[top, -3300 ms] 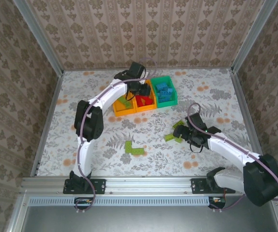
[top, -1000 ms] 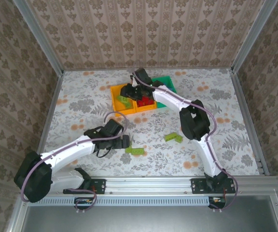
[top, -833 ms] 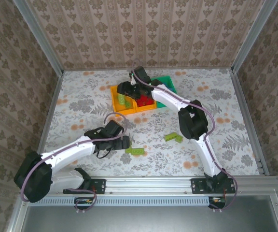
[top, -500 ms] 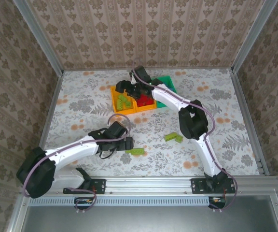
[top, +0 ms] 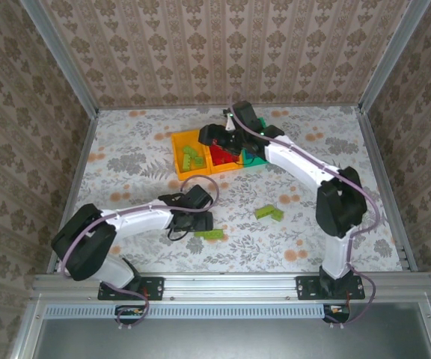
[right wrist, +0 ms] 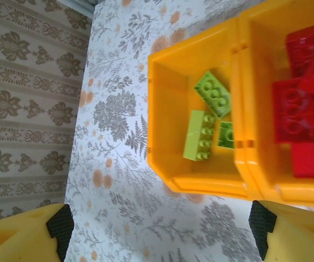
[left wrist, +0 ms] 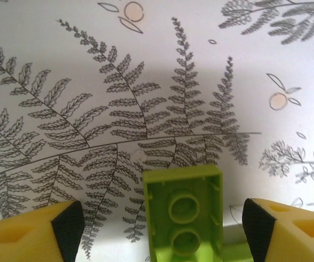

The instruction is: Sort the legos into containers by color

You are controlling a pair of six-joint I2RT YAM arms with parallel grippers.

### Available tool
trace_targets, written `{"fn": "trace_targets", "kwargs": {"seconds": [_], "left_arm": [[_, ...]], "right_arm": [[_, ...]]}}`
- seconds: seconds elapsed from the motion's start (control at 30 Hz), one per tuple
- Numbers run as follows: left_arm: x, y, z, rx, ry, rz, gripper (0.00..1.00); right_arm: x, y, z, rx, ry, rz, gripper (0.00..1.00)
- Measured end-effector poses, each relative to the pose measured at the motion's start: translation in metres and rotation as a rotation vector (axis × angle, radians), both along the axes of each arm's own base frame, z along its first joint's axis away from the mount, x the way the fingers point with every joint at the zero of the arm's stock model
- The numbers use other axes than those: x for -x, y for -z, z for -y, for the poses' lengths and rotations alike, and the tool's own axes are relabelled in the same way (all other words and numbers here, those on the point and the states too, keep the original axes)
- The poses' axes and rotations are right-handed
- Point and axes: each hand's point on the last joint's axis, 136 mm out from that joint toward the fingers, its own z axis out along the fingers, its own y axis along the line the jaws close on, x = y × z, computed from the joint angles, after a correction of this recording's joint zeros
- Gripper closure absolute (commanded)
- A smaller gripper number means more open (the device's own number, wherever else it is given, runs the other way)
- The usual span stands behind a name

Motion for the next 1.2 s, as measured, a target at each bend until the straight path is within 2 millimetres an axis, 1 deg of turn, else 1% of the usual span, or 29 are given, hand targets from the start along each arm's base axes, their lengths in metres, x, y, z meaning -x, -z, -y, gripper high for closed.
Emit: {"fn": "trace_targets", "kwargs": {"seconds": [0.1, 0.17, 0.23, 0.33, 0.4, 0.57, 0.63, 0.7, 0.8, 0.93, 0.97, 1.07, 1.13, 1.2], "left_arm": [[-0.002, 0.002, -0.001, -0.030, 0.000, -0.007, 0.45], [-0.005, 0.003, -0.001, -0.048, -0.002, -0.009, 0.53], [-0.005, 0.004, -0.003, -0.063, -0.001, -0.013, 0.59], [-0.007, 0.005, -0.005, -0.071, -0.008, -0.018, 0.63], [-0.007, 0.005, -0.005, -0.070, -0.011, -0.019, 0.64], [-0.010, 0.003, -0.007, -0.045, -0.020, -0.035, 0.65], [-0.015, 0.000, -0.007, -0.029, -0.021, -0.035, 0.65], [-0.026, -0.006, -0.007, -0.018, -0.023, -0.017, 0.65], [-0.054, -0.030, -0.001, 0.021, -0.023, 0.042, 0.65], [-0.101, -0.081, 0.010, 0.087, -0.010, 0.161, 0.65], [-0.113, -0.095, 0.010, 0.100, -0.007, 0.192, 0.65], [-0.147, -0.127, 0.010, 0.118, -0.001, 0.265, 0.65], [-0.169, -0.138, 0.009, 0.119, 0.000, 0.293, 0.65], [-0.189, -0.139, 0.006, 0.110, 0.000, 0.301, 0.65]], "right_arm": [[0.012, 0.001, 0.021, 0.048, 0.009, 0.021, 0.12], [0.024, 0.012, 0.035, 0.096, 0.014, 0.019, 0.11], [0.038, 0.025, 0.048, 0.136, 0.017, 0.000, 0.11], [0.059, 0.046, 0.070, 0.193, 0.023, -0.028, 0.11], [0.071, 0.055, 0.084, 0.231, 0.025, -0.036, 0.11], [0.097, 0.061, 0.119, 0.347, 0.023, 0.008, 0.11], [0.107, 0.064, 0.131, 0.389, 0.037, 0.005, 0.11], [0.118, 0.070, 0.142, 0.422, 0.046, -0.019, 0.12], [0.136, 0.087, 0.152, 0.448, 0.043, -0.071, 0.12], [0.163, 0.118, 0.156, 0.505, -0.002, -0.135, 0.07], [0.168, 0.124, 0.158, 0.523, -0.012, -0.148, 0.07], [0.178, 0.133, 0.162, 0.558, -0.037, -0.168, 0.04], [0.179, 0.134, 0.162, 0.570, -0.044, -0.167, 0.03], [0.179, 0.135, 0.161, 0.581, -0.051, -0.160, 0.03]]}}
